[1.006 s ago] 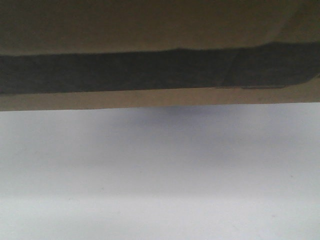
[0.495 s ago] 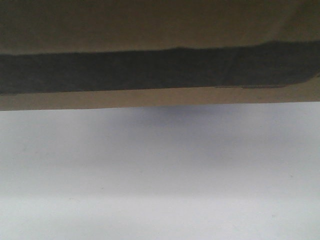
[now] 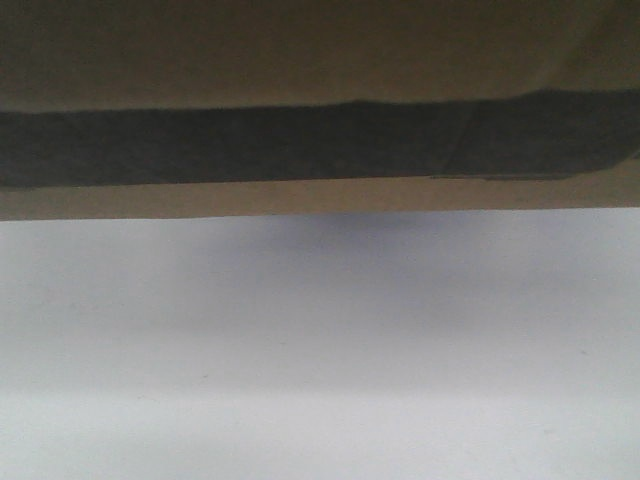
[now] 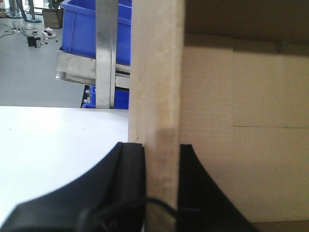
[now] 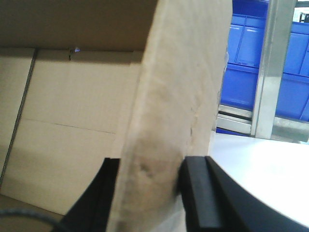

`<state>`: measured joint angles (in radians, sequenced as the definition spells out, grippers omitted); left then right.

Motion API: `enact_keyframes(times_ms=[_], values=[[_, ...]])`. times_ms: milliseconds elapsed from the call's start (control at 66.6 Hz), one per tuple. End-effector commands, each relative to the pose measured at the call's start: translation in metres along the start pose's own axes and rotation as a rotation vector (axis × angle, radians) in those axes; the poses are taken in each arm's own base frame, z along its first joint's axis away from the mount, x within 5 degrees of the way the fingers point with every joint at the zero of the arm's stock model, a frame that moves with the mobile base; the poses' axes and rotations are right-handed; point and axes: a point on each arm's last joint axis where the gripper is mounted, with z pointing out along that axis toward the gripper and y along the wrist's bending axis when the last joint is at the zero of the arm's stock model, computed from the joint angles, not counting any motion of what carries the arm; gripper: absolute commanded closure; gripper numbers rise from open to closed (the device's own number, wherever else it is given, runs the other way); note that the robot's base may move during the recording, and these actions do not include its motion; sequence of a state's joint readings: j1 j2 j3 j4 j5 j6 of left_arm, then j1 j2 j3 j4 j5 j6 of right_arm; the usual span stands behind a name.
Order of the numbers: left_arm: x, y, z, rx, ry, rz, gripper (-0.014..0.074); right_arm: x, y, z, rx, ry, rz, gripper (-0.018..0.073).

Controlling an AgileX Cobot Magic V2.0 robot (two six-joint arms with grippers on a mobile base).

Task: Grab box from left shelf to table start
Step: 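Hold the box above the white table with both grippers, then lower the box onto the table and open both grippers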

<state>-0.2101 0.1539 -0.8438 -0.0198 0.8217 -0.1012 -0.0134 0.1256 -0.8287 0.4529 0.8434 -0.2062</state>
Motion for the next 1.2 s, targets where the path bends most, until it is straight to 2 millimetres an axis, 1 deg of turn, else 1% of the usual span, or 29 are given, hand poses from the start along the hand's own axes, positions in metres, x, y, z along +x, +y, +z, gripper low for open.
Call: enact_keyframes(times_ms=[0, 135, 240, 330, 420, 435, 495, 555, 601, 676, 856, 961, 1036, 1186], values=[[-0.040, -0.004, -0.003, 0.027, -0.228, -0.015, 0.0695, -0.023, -0.003, 0.008, 0.024, -0.080, -0.003, 0.0494], [-0.058, -0.006, 0.019, 0.006, -0.051, -0.014, 0.0695, -0.035, -0.008, 0.035, 0.010, 0.077, 0.019, 0.0494], [-0.069, -0.007, 0.045, -0.011, 0.089, -0.016, 0.0695, -0.045, -0.015, 0.063, -0.005, 0.229, 0.044, 0.0494], [-0.072, -0.007, 0.070, -0.023, 0.194, -0.017, 0.0695, -0.053, -0.021, 0.086, -0.013, 0.322, 0.061, 0.0494], [-0.068, -0.006, 0.099, -0.035, 0.294, -0.018, 0.0695, -0.054, -0.028, 0.109, -0.010, 0.384, 0.082, 0.0494], [-0.068, -0.006, 0.101, -0.036, 0.300, -0.018, 0.0695, -0.053, -0.030, 0.112, -0.009, 0.396, 0.086, 0.0494], [-0.063, -0.006, 0.120, -0.044, 0.363, -0.018, 0.0695, -0.049, -0.036, 0.129, -0.003, 0.442, 0.105, 0.0494], [-0.058, -0.005, 0.134, -0.049, 0.407, -0.019, 0.0696, -0.044, -0.042, 0.141, 0.010, 0.485, 0.109, 0.0494], [-0.053, -0.004, 0.149, -0.055, 0.451, -0.019, 0.0696, -0.039, -0.048, 0.155, 0.017, 0.527, 0.121, 0.0494], [-0.047, -0.003, 0.168, -0.061, 0.502, -0.020, 0.0696, -0.034, -0.054, 0.169, 0.024, 0.558, 0.132, 0.0494], [-0.028, -0.001, 0.205, -0.076, 0.625, -0.021, 0.0696, -0.016, -0.070, 0.207, 0.046, 0.635, 0.168, 0.0494], [-0.018, 0.001, 0.223, -0.082, 0.671, -0.021, 0.0696, -0.005, -0.078, 0.224, 0.053, 0.679, 0.179, 0.0494], [-0.012, 0.001, 0.232, -0.085, 0.696, -0.022, 0.0696, 0.003, -0.082, 0.234, 0.057, 0.708, 0.186, 0.0494], [0.001, 0.003, 0.250, -0.093, 0.757, -0.022, 0.0696, 0.015, -0.088, 0.248, 0.059, 0.760, 0.200, 0.0494]])
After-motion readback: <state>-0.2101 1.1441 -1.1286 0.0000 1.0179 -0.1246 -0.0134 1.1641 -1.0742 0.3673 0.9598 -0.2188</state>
